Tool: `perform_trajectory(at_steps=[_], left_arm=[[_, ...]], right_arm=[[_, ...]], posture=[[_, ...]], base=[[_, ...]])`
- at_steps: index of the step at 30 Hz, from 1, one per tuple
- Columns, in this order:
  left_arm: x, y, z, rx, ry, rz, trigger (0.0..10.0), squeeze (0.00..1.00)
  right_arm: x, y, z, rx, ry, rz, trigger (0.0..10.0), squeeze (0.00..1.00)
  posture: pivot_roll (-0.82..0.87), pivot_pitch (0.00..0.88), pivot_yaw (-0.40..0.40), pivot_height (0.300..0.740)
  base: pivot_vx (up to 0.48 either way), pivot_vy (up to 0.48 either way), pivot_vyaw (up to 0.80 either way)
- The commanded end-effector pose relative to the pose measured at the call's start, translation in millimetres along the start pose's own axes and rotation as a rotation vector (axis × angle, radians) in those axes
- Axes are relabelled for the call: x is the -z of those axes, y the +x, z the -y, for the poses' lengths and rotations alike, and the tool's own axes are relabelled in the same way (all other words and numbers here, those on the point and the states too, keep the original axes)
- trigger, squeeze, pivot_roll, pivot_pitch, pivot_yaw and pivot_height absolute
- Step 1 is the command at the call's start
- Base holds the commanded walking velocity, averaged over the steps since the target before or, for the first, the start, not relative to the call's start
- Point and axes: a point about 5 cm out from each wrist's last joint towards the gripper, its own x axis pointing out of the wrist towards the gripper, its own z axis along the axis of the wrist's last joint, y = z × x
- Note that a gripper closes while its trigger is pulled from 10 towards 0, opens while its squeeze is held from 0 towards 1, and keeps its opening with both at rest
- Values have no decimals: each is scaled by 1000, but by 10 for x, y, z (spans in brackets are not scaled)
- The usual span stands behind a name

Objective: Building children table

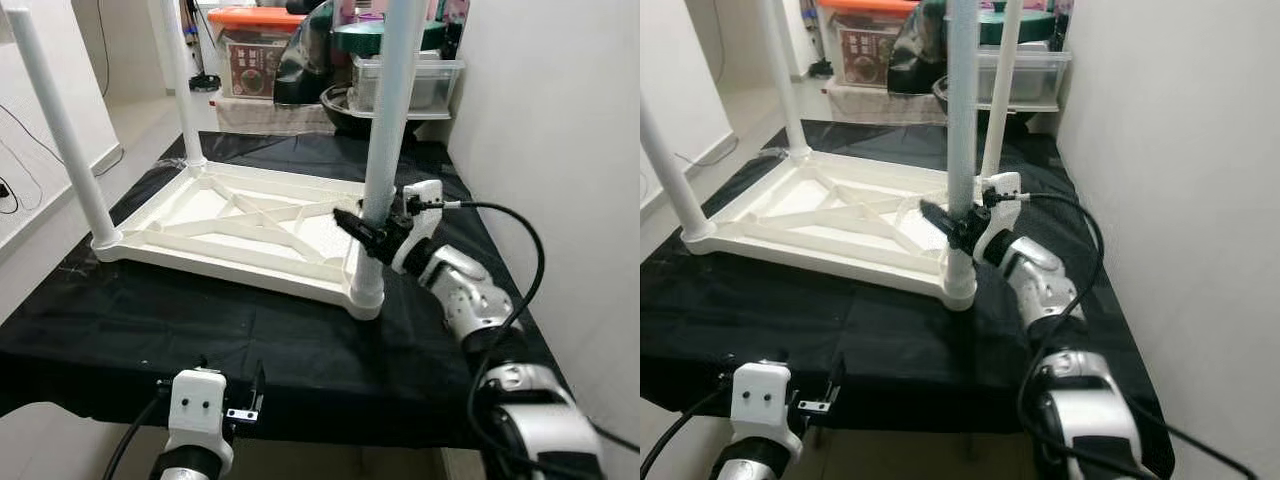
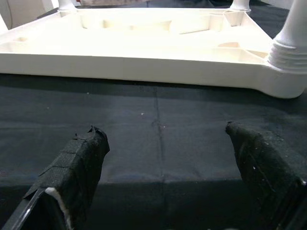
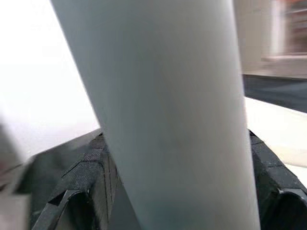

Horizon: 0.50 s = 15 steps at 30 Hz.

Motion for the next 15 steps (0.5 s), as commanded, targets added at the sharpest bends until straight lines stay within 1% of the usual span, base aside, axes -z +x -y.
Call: perform_trajectory(at_steps=[1, 2, 3, 4, 6, 7, 9, 13, 14, 15], left_arm=[[27, 7, -12, -1, 6, -11, 10000, 0], [27, 7, -12, -1, 6, -11, 10000, 0], [28, 8, -10, 0, 6, -11, 10000, 0], [30, 8, -8, 0, 6, -11, 10000, 0], [32, 4, -7, -1, 3, -10, 10000, 0], [32, 4, -7, -1, 3, -10, 10000, 0], [31, -3, 2, -1, 3, -11, 10000, 0], [31, -14, 8, -1, 2, -13, 10000, 0], [30, -16, 7, -1, 1, -13, 10000, 0], [31, -16, 4, 0, 1, -14, 10000, 0]], right_arm=[[49, 112, -146, -212, 30, -62, 10000, 0], [49, 112, -146, -212, 30, -62, 10000, 0], [45, 125, -168, -268, 27, -81, 10000, 0], [44, 153, -202, -327, 6, -113, 10000, 0], [47, 197, -250, -402, -41, -157, 10000, 0], [47, 197, -250, -402, -41, -157, 10000, 0], [38, 215, -271, -446, -62, -176, 10000, 0], [3, 257, -305, -495, -53, -173, 10000, 0], [2, 283, -305, -473, -61, -166, 0, 0], [16, 312, -304, -447, -66, -157, 0, 0]], posture=[[54, 0, -35, 740], [54, 0, -35, 740], [54, 0, -35, 740], [61, 0, -38, 740], [66, 0, -41, 740], [66, 0, -41, 740], [72, 0, -44, 740], [71, 0, -41, 740], [72, 0, -45, 740], [71, 0, -43, 740]], base=[[0, 0, 0], [0, 0, 0], [0, 0, 0], [0, 0, 0], [0, 0, 0], [0, 0, 0], [0, 0, 0], [0, 0, 0], [0, 0, 0], [0, 0, 0]])
